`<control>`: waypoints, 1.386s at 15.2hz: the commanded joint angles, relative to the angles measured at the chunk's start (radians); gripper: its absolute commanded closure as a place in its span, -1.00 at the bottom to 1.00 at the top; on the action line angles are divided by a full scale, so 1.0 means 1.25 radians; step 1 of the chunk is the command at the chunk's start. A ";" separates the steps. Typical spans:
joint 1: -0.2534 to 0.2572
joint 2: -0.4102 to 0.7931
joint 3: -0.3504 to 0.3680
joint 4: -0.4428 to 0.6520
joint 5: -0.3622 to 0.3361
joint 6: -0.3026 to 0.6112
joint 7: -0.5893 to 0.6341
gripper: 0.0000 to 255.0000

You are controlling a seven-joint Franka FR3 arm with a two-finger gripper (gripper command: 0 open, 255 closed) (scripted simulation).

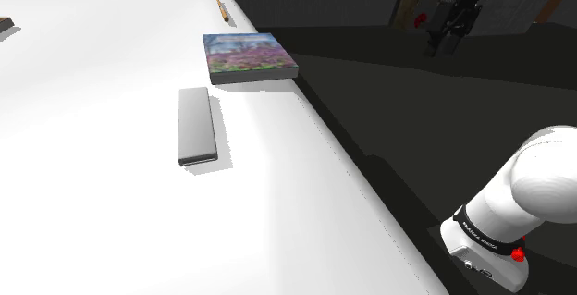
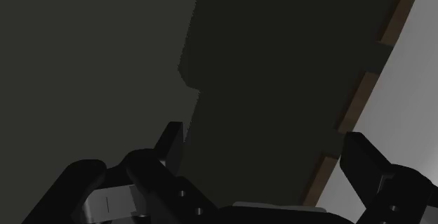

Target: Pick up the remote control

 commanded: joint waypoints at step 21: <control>0.060 0.345 0.351 0.230 0.095 0.170 0.396 -1.00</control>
